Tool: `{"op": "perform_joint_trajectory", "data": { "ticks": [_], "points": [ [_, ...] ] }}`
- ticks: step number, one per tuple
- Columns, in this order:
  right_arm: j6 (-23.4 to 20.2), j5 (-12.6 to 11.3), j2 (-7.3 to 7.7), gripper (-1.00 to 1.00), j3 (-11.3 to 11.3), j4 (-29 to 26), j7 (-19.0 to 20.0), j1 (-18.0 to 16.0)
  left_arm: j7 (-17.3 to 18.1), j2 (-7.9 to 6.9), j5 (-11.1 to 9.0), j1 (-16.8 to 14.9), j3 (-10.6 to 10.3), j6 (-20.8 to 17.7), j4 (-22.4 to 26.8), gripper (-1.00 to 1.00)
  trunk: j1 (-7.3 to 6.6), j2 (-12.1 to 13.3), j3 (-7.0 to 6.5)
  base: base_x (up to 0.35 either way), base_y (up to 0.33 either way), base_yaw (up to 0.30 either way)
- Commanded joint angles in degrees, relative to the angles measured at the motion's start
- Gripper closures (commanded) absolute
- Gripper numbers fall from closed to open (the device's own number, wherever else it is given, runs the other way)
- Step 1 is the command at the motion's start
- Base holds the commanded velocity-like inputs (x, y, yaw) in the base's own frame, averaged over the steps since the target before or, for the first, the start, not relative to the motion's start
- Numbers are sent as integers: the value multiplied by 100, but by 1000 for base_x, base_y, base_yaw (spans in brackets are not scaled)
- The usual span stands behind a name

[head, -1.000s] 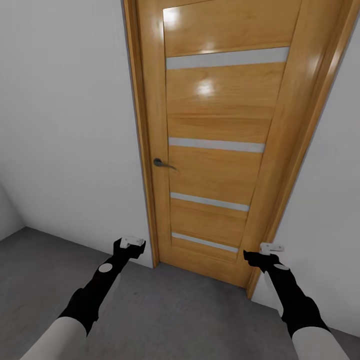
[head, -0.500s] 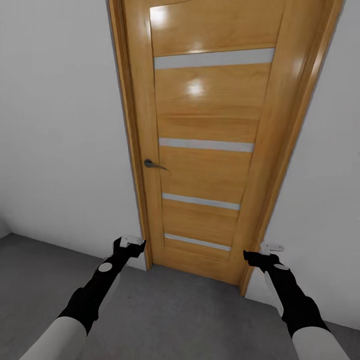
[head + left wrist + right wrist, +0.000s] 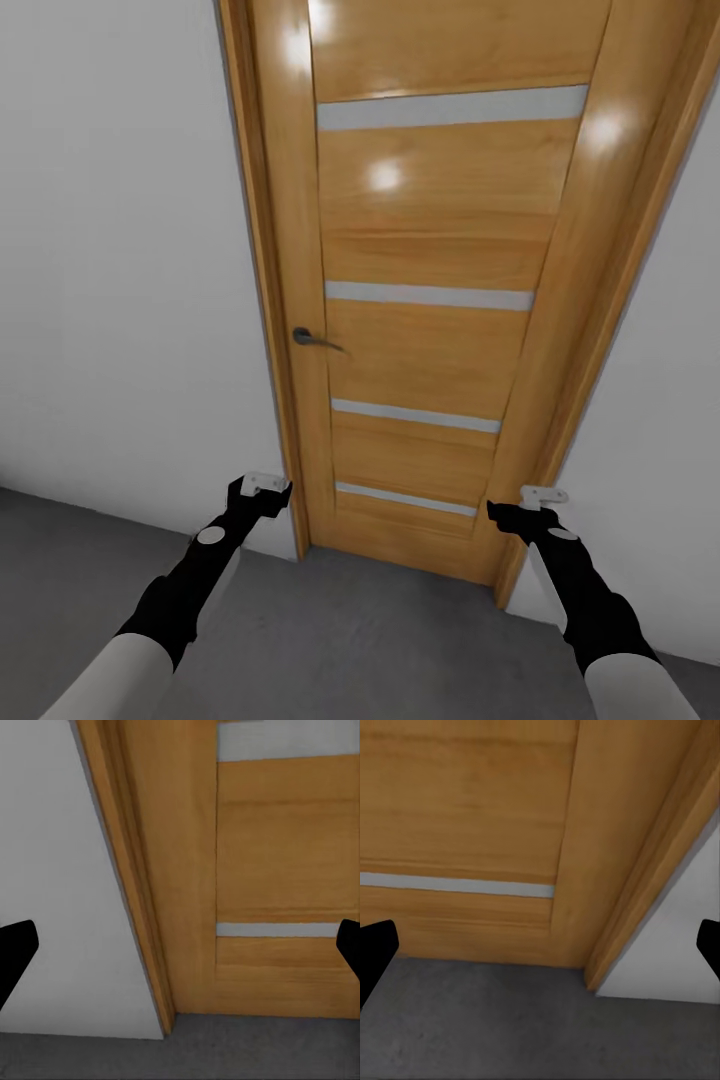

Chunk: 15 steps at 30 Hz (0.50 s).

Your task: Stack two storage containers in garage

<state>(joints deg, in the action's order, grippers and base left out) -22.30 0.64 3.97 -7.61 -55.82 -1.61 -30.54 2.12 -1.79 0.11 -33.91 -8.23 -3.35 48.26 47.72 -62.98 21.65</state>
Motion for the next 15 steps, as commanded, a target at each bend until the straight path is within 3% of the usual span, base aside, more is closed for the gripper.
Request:
{"op": "perform_joint_trajectory", "data": {
  "ticks": [1,15],
  "points": [
    [-35,6,-1,-100,4,-8,-15,-4,4,-6,-3,-1,-8,-31,11,-100,3,-4,7,233,214,-222],
    [-47,10,-9,-100,5,-9,-30,-4,-32,-7,-32,-1,-3,47,33,-100,3,-4,7,53,49,-148]
  ]
}}
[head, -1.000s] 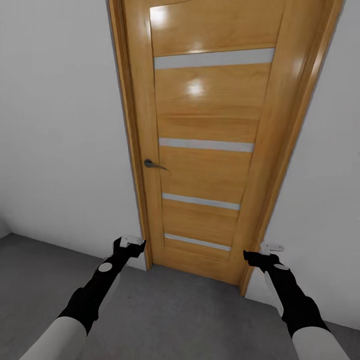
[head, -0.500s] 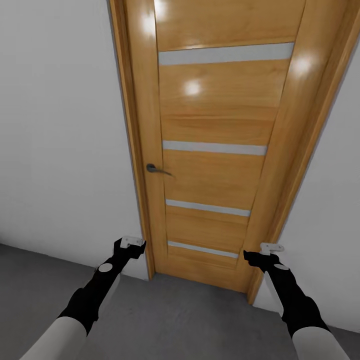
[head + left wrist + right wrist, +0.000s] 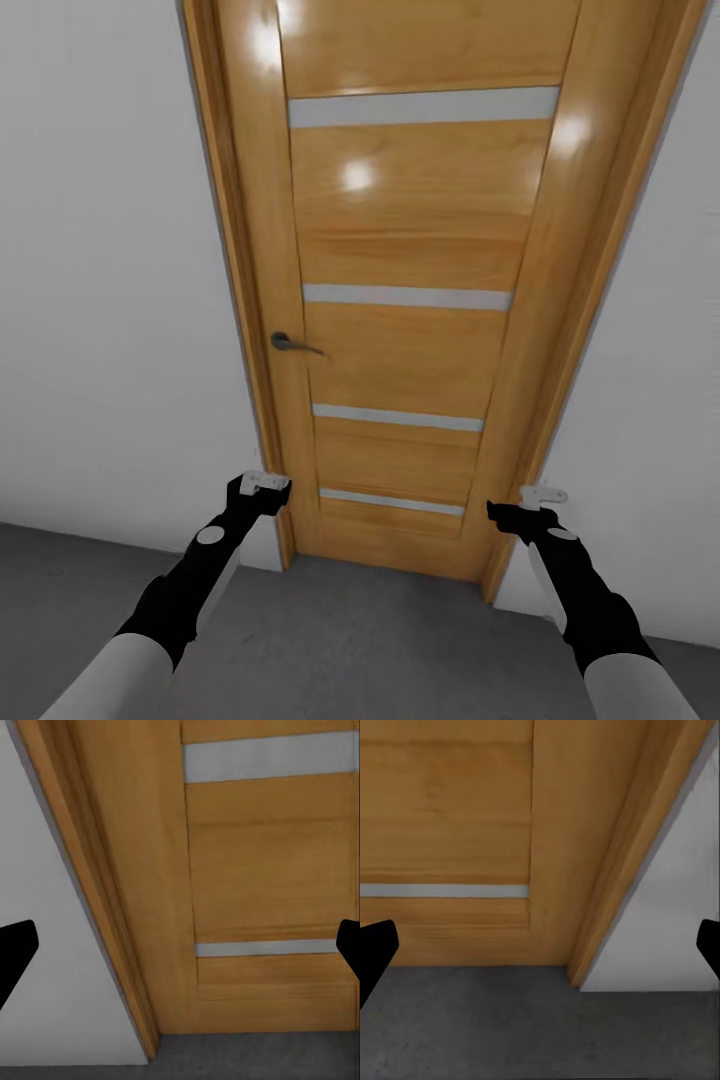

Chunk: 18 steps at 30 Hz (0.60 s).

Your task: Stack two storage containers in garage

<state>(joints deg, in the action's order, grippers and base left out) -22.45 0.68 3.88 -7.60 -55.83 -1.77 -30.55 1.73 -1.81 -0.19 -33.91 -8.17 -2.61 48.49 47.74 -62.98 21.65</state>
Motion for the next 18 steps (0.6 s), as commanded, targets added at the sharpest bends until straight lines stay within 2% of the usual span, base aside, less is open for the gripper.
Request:
{"op": "perform_joint_trajectory", "data": {
  "ticks": [1,6,14,18],
  "points": [
    [-34,8,0,-100,4,-7,-15,-4,6,-5,-1,-2,-9,-26,9,-100,0,-4,7,4,4,-239],
    [-33,8,4,-100,4,-8,-16,-4,11,-6,2,-2,-12,-28,-1,-100,0,-4,7,19,2,-171],
    [-66,7,10,-100,2,-98,-22,-60,15,1,-5,-7,-14,-56,75,-100,0,-4,7,51,0,-30],
    [-103,24,11,-100,49,-219,-24,-309,17,-3,4,-93,-19,-111,295,-100,0,-4,7,22,0,-4]
  ]
}}
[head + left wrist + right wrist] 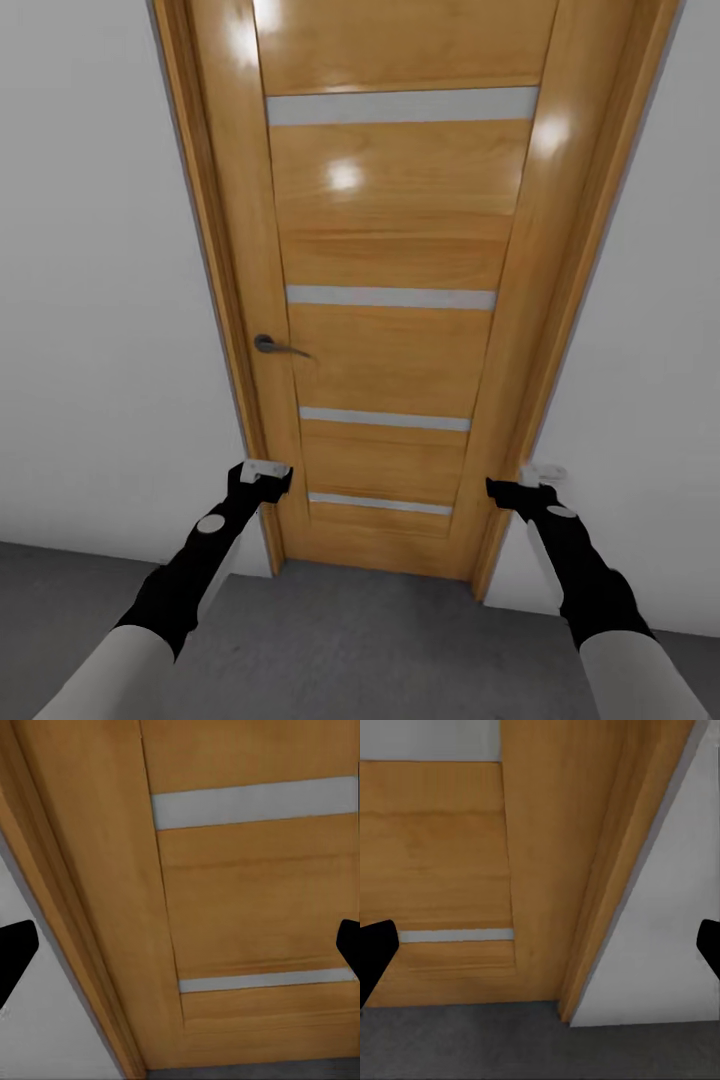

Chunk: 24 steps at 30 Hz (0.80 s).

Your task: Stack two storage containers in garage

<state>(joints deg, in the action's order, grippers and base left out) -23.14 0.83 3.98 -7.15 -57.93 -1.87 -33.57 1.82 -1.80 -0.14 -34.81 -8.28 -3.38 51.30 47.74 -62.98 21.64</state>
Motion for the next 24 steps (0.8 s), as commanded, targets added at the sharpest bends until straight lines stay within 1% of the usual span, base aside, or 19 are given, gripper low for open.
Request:
{"op": "perform_joint_trajectory", "data": {
  "ticks": [1,3,6,11,13,18,24],
  "points": [
    [-37,22,2,-100,36,-21,-14,-52,7,-6,-2,-19,-8,-42,55,-100,1,-4,8,47,0,-2],
    [-45,81,0,-100,138,-50,-14,-159,5,-17,2,-48,-5,-63,180,-100,1,-4,8,41,0,-1],
    [-111,130,-2,-100,214,-72,-15,-235,3,-31,4,-68,1,-70,300,-100,1,-4,8,26,0,-1],
    [-177,154,-4,-100,253,-83,-15,-295,0,-33,5,-97,10,-109,488,-100,1,-4,8,77,0,0],
    [-188,159,-8,-100,264,-85,-15,-306,-3,-26,5,-169,17,-131,566,-100,1,-4,8,125,0,0],
    [-198,161,-6,-100,277,-86,-15,-315,-18,-6,-7,-270,49,-163,950,-100,1,-4,8,79,0,0],
    [-200,156,-9,-100,289,-79,-15,-311,-26,10,-43,-286,64,-166,1104,-100,1,-4,8,16,0,0]
  ]
}}
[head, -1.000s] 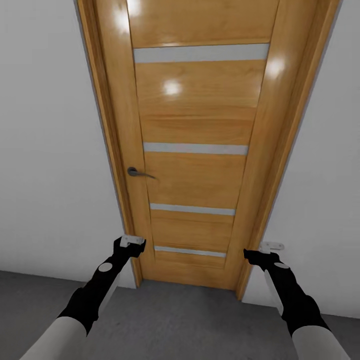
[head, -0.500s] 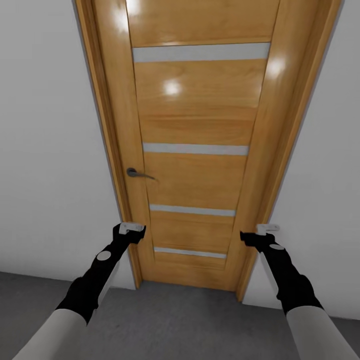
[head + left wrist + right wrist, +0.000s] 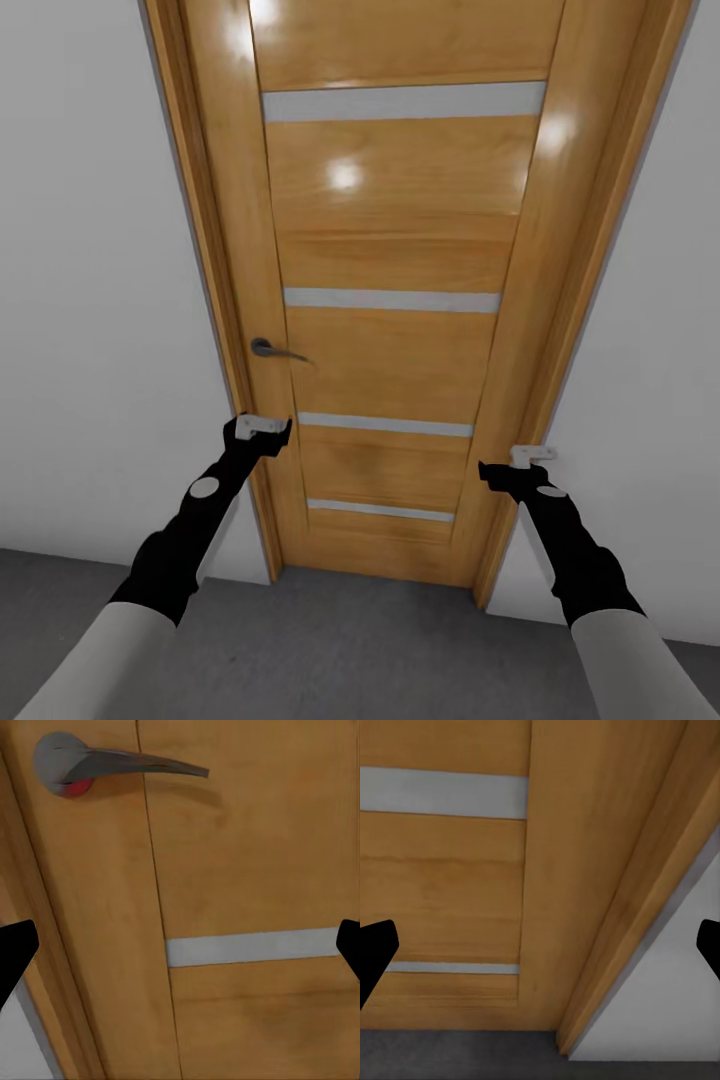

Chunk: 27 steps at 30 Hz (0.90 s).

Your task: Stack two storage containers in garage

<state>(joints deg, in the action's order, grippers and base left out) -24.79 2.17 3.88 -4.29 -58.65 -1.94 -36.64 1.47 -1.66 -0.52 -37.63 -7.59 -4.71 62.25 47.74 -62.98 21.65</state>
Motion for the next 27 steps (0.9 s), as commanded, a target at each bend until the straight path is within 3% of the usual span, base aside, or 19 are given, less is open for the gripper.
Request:
{"op": "perform_joint_trajectory", "data": {
  "ticks": [1,13,20,27],
  "points": [
    [-33,21,0,-100,5,-8,-8,-2,4,0,-14,-5,-6,-32,39,-100,0,-5,7,5,0,0],
    [-27,19,-3,-100,7,-6,-7,6,-15,14,-50,24,-7,-18,502,-100,0,-5,7,1,0,0],
    [-26,14,-4,-100,7,-6,-8,8,-155,224,-37,40,-14,-23,584,-100,0,-5,7,0,0,0],
    [-26,13,-7,-100,7,-6,-11,7,-442,282,-118,61,-11,-5,616,-100,0,-5,7,0,0,0]
  ]
}}
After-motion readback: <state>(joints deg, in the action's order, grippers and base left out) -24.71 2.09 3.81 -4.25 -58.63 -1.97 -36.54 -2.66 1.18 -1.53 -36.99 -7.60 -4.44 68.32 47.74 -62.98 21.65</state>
